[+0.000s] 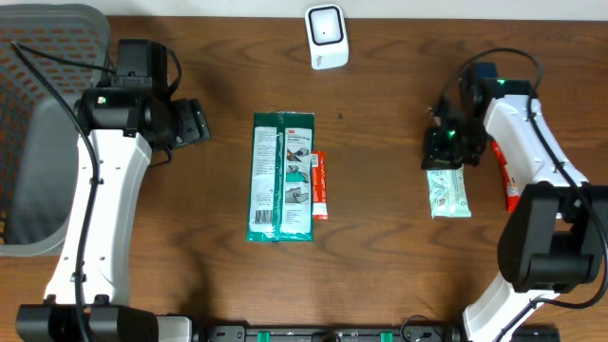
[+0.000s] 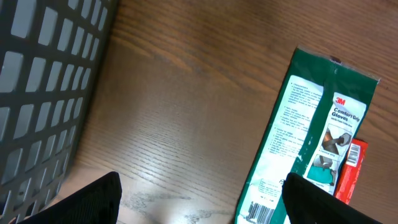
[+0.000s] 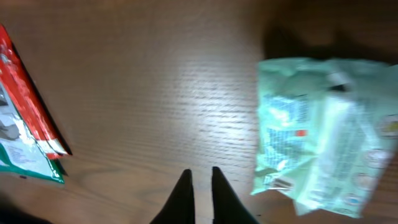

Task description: Scan the item barcode

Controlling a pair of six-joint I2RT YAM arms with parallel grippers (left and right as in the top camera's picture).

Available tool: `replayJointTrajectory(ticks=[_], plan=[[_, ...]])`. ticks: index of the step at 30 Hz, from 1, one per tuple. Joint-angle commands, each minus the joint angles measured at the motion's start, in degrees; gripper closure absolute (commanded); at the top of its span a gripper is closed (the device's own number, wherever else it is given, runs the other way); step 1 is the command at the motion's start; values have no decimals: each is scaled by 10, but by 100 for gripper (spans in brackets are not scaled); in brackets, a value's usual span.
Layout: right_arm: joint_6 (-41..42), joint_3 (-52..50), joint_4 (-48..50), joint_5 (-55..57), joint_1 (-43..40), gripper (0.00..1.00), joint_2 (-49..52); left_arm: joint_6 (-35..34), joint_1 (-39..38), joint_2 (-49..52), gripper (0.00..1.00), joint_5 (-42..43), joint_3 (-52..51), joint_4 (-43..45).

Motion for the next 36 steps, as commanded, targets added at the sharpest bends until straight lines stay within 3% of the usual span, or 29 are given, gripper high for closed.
replayJointTrajectory(ticks=[1, 8, 21, 30, 36], plan=[[15, -49, 15, 5, 25, 94, -9, 1, 2, -2, 17, -5, 5, -3], [22, -164, 159, 108, 41, 87, -9, 1, 2, -2, 17, -5, 5, -3], [49, -179, 174, 351, 35, 85, -9, 1, 2, -2, 17, -5, 5, -3], [64, -179, 197, 379, -18, 84, -9, 1, 2, -2, 17, -5, 5, -3], [78, -174, 205, 326, -26, 83, -9, 1, 2, -2, 17, -5, 5, -3]])
